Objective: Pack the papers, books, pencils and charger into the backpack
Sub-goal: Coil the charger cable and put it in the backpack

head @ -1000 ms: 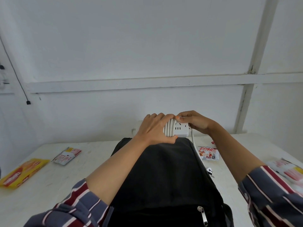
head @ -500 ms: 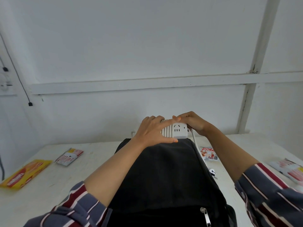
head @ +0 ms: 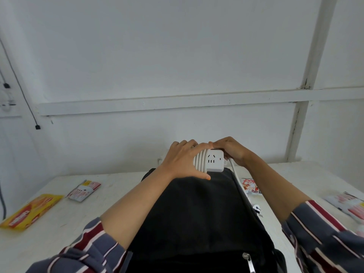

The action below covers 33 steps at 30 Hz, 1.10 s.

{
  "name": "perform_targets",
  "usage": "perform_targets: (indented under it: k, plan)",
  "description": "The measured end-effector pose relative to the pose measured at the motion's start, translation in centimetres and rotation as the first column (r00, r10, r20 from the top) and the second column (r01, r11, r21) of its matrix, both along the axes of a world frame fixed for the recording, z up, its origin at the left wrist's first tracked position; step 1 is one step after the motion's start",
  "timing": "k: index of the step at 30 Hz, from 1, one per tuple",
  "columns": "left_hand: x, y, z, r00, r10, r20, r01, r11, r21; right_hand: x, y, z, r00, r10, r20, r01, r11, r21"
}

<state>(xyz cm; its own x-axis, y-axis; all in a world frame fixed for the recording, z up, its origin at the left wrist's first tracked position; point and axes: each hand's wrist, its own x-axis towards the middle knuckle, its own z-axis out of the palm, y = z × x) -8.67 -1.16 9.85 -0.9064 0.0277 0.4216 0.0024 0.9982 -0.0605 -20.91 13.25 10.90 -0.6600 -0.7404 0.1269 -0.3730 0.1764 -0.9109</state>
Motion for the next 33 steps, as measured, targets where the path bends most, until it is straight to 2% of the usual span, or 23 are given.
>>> perform_targets:
  k: [5, 10, 13, 17, 21, 23, 26, 30, 33]
  plan:
    - [-0.2, 0.5, 0.1, 0.998, 0.002, -0.056, -0.002, 1.000, 0.003, -0.5, 0.4, 0.3, 0.998, 0.008, 0.056, -0.007, 1.000, -0.023]
    - [-0.2, 0.8, 0.0, 0.990, -0.024, -0.138, 0.035, 0.996, 0.078, -1.5, 1.1, -0.4, 0.987, 0.141, 0.078, -0.139, 0.990, -0.036]
    - [-0.3, 1.0, 0.3, 0.980, -0.028, -0.198, 0.058, 0.988, 0.146, -2.7, 2.5, -1.9, 0.992, 0.023, 0.124, -0.007, 0.991, -0.130]
    - [-0.4, 1.0, 1.0, 0.975, -0.015, -0.223, 0.059, 0.979, 0.194, -2.6, 3.2, -3.9, 0.987, -0.067, 0.144, 0.082, 0.992, -0.099]
    - [-1.1, 2.2, 1.2, 0.960, 0.000, -0.279, 0.064, 0.973, 0.220, -1.3, 1.2, -4.2, 0.981, -0.193, -0.015, 0.189, 0.973, -0.135]
    - [-1.5, 2.1, 1.2, 0.956, 0.036, -0.292, 0.022, 0.981, 0.195, -0.5, 0.5, -4.0, 0.963, -0.225, -0.150, 0.217, 0.974, -0.068]
    - [-1.9, 1.3, 0.9, 0.949, 0.155, -0.273, -0.102, 0.975, 0.198, 0.9, -0.1, -3.5, 0.918, -0.139, -0.370, 0.188, 0.977, 0.101]
    - [-2.3, 0.7, 0.1, 0.933, 0.269, -0.237, -0.232, 0.957, 0.175, 2.3, -0.4, -3.4, 0.876, 0.033, -0.482, 0.129, 0.946, 0.298]
    - [-2.5, 0.0, 0.0, 0.938, 0.298, -0.176, -0.284, 0.953, 0.105, 2.6, 0.0, -3.6, 0.807, 0.062, -0.588, 0.201, 0.907, 0.371]
